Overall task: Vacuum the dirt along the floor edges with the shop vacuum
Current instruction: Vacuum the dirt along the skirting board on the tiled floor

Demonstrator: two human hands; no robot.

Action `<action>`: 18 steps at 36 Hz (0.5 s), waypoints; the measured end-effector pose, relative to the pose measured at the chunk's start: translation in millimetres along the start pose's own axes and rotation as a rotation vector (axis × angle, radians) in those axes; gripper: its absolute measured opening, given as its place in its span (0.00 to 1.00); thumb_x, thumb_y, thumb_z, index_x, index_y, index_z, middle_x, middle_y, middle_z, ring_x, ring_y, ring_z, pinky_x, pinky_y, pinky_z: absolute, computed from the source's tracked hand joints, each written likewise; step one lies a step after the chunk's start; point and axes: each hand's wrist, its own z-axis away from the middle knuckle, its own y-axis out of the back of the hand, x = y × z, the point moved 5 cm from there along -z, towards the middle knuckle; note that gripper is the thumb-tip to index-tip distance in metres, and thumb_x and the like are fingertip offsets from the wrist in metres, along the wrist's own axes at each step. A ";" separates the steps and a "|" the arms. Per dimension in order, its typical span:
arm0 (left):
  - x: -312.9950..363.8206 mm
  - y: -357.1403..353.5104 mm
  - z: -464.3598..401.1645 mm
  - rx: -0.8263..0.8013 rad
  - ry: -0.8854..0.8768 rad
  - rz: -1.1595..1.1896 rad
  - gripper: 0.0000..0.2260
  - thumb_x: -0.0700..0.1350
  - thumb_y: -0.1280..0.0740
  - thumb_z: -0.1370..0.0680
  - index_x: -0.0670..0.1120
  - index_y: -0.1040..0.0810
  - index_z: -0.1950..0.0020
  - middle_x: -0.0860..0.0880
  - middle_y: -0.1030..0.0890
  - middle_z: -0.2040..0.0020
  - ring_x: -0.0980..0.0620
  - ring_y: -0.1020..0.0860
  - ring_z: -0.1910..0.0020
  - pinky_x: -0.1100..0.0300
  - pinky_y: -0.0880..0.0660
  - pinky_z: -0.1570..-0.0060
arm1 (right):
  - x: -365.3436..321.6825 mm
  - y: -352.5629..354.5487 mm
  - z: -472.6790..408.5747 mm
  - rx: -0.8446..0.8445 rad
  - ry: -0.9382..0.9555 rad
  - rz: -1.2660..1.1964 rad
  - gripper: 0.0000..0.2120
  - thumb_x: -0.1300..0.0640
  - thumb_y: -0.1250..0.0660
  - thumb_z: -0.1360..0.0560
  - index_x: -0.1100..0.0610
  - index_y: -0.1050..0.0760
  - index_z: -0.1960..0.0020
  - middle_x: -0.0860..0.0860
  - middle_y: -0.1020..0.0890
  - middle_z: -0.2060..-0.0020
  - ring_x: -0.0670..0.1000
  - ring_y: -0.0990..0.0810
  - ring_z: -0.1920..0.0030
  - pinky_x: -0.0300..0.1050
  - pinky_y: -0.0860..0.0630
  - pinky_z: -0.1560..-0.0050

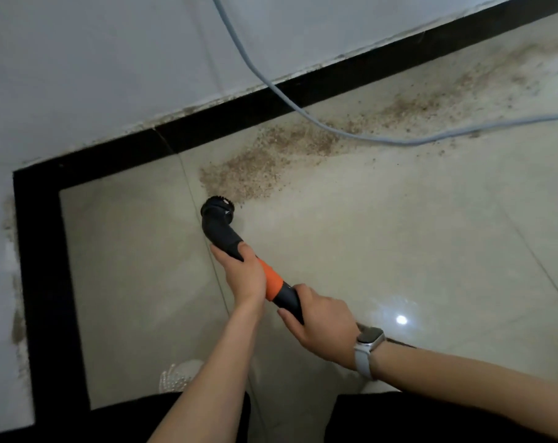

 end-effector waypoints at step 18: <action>-15.2 -27.6 0.3 -0.116 0.172 0.409 0.19 0.44 0.45 0.17 0.49 0.44 0.26 0.44 0.30 0.63 0.55 0.26 0.80 0.61 0.25 0.76 | 18.5 2.5 -19.8 -0.064 -0.152 -0.167 0.19 0.41 0.37 0.24 0.56 0.32 0.46 0.56 0.19 0.55 0.59 0.20 0.55 0.46 0.34 0.63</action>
